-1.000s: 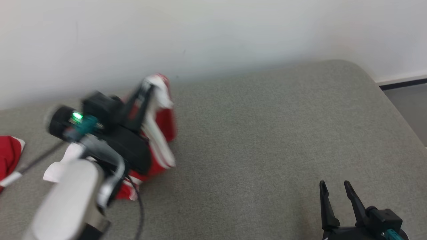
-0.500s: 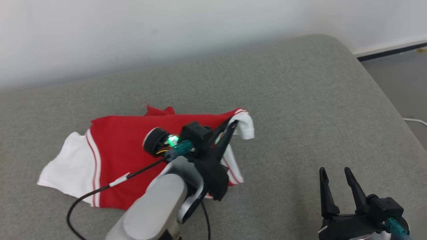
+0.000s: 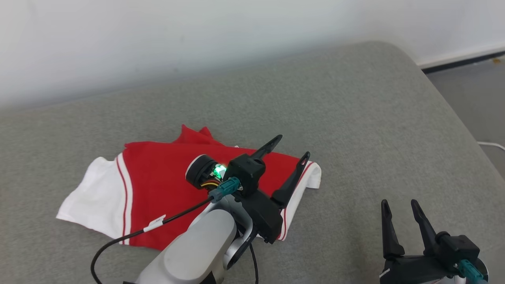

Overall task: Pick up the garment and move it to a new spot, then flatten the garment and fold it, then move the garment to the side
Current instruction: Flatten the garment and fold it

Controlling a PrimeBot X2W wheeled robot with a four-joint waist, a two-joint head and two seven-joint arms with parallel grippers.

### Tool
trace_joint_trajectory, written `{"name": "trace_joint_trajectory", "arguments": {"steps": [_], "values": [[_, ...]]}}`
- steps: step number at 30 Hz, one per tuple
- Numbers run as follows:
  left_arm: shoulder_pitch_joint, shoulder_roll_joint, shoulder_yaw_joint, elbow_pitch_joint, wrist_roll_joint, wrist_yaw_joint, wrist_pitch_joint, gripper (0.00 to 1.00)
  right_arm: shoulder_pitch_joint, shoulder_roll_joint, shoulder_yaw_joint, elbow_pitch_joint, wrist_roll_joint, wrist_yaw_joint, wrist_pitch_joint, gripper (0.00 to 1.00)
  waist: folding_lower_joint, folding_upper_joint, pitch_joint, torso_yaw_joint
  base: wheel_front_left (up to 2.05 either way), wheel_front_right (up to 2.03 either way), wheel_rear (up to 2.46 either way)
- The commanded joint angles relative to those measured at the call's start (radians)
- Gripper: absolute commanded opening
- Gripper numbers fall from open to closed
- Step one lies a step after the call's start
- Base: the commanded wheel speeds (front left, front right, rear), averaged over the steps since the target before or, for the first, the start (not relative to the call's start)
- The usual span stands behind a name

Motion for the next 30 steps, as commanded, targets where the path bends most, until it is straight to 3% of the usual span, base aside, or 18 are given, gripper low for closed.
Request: {"name": "trace_joint_trajectory", "arguments": {"steps": [1,5,13,21,30], "values": [[-0.005,-0.001,0.001,-0.008,-0.016,0.013,-0.014,1.0,0.016,-0.001,-0.003,-0.001,-0.008,-0.002,-0.005,1.0,-0.0001,-0.0001,-0.049,0.05,0.0,0.0,0.0],[0.036,0.015,0.042,-0.047,0.009,0.059,-0.035,1.0,0.039,-0.001,-0.01,0.0,-0.02,-0.002,-0.005,1.0,-0.0001,-0.0001,-0.1,0.11,0.0,0.0,0.0],[0.186,0.13,0.215,-0.232,0.079,0.128,-0.036,1.0,0.064,-0.001,-0.024,-0.009,-0.025,-0.002,-0.005,1.0,-0.0001,-0.0001,-0.135,0.193,0.0,0.0,0.0],[0.366,0.236,0.405,-0.354,0.117,0.153,-0.036,1.0,0.084,-0.001,-0.017,-0.013,-0.024,-0.002,-0.005,1.0,-0.0001,-0.0001,-0.155,0.245,0.0,0.0,0.0],[0.556,0.285,0.588,-0.47,0.147,0.139,-0.036,1.0,0.095,-0.001,-0.018,-0.009,-0.029,-0.002,-0.005,1.0,-0.0001,-0.0001,-0.164,0.272,0.0,0.0,0.0]]}}
